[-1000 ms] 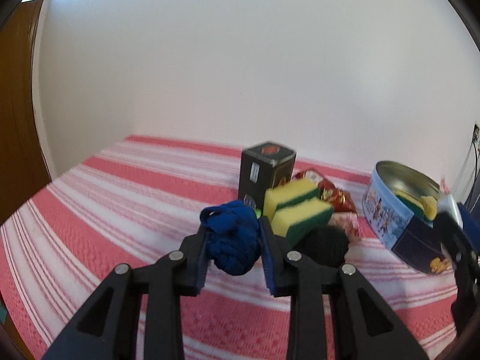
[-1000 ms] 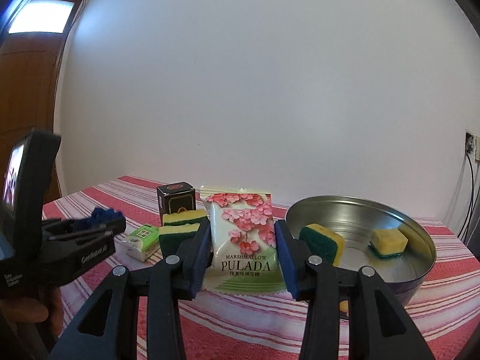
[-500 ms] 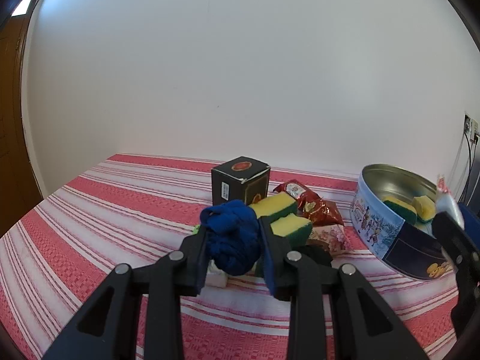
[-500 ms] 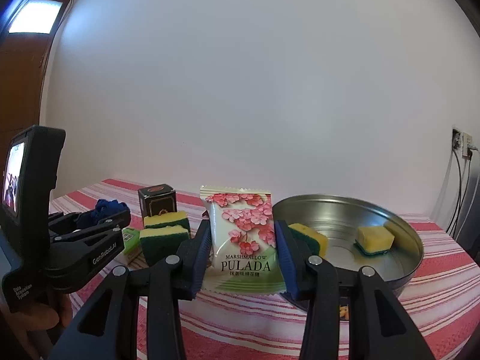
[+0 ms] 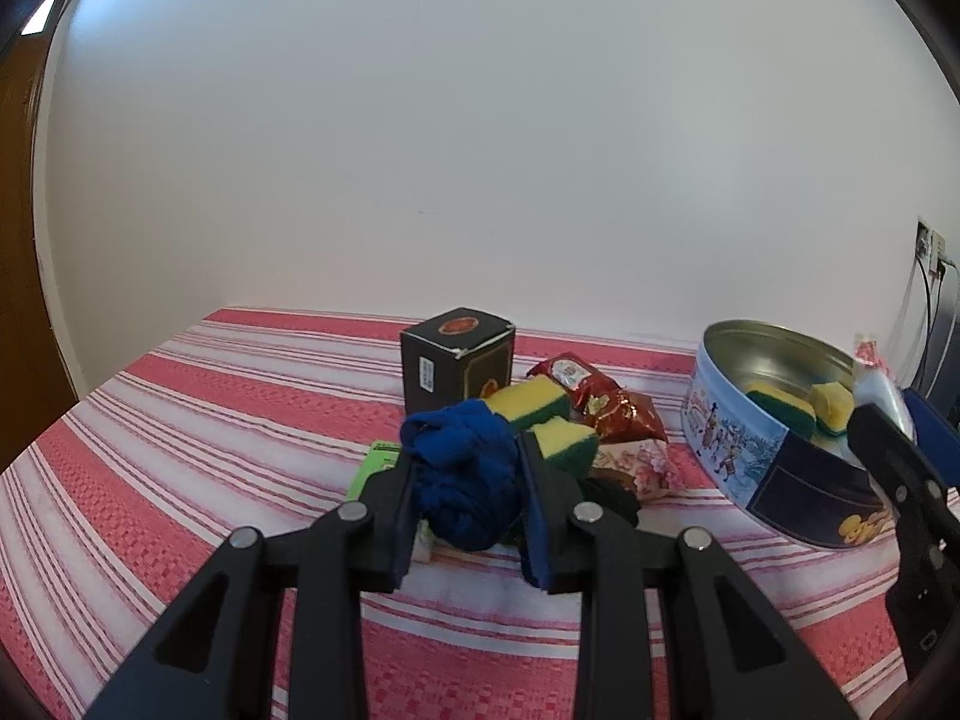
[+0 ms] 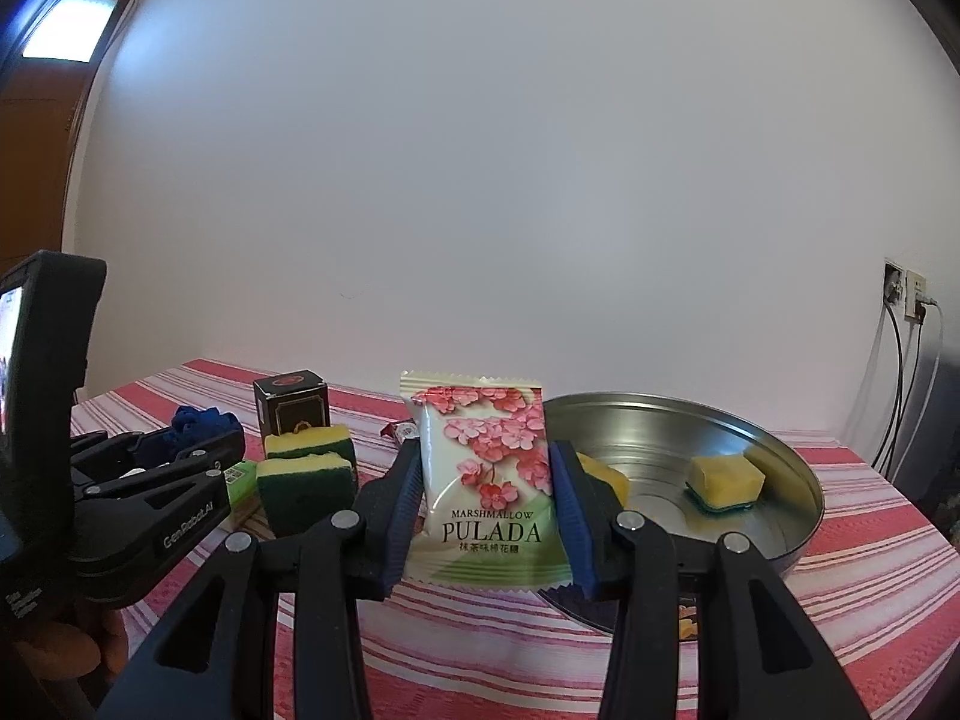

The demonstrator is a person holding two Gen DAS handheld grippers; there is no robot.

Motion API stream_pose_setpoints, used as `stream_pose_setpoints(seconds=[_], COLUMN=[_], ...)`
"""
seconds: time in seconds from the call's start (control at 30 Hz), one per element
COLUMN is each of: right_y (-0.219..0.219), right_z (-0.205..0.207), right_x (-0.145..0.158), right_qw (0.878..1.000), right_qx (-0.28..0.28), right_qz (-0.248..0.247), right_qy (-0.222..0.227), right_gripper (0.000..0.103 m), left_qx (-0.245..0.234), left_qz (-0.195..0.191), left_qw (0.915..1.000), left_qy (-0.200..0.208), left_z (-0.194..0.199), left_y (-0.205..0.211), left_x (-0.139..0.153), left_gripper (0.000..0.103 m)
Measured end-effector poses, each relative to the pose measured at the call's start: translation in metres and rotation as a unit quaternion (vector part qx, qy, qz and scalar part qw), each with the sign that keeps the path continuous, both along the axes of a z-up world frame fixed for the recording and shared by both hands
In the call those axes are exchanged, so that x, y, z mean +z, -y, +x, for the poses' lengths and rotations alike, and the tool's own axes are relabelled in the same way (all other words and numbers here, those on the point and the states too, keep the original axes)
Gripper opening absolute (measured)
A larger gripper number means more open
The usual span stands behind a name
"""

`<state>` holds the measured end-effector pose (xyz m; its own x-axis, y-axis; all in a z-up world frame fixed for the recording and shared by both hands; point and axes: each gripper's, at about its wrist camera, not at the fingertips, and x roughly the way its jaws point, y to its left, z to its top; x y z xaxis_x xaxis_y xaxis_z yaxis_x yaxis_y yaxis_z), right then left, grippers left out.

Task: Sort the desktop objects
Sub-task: 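Lift the PULADA packet and blue ball and carry them toward the tin, then release the blue ball and PULADA packet into the tin with both tools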

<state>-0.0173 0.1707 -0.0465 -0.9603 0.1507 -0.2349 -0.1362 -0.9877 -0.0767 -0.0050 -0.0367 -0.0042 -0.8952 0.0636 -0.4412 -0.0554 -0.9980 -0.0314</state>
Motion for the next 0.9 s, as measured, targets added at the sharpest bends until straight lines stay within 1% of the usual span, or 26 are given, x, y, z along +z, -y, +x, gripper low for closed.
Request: stream_pose_setpoints(seconds=[0.23, 0.43, 0.73, 0.9], right_y=[-0.012, -0.034, -0.069, -0.088], right_z=[0.005, 0.009, 0.019, 0.024], right_x=[-0.001, -0.001, -0.001, 0.003], right_qw=[1.0, 0.999, 0.996, 0.994], right_qx=[-0.016, -0.042, -0.086, -0.11], right_qz=[-0.004, -0.013, 0.008, 0.02], right_qy=[-0.003, -0.001, -0.007, -0.017], right_gripper=[0.046, 0.046, 0.046, 0.046], left_qx=[-0.015, -0.034, -0.063, -0.085], left_qz=[-0.003, -0.002, 0.0, -0.004], left_qw=[0.9999, 0.9994, 0.9978, 0.9963], left_qy=[0.0, 0.007, 0.018, 0.013], left_z=[0.006, 0.005, 0.001, 0.001], left_y=[-0.012, -0.023, -0.052, -0.073], left_x=[0.001, 0.0, -0.001, 0.004], left_gripper=[0.029, 0.029, 0.029, 0.029])
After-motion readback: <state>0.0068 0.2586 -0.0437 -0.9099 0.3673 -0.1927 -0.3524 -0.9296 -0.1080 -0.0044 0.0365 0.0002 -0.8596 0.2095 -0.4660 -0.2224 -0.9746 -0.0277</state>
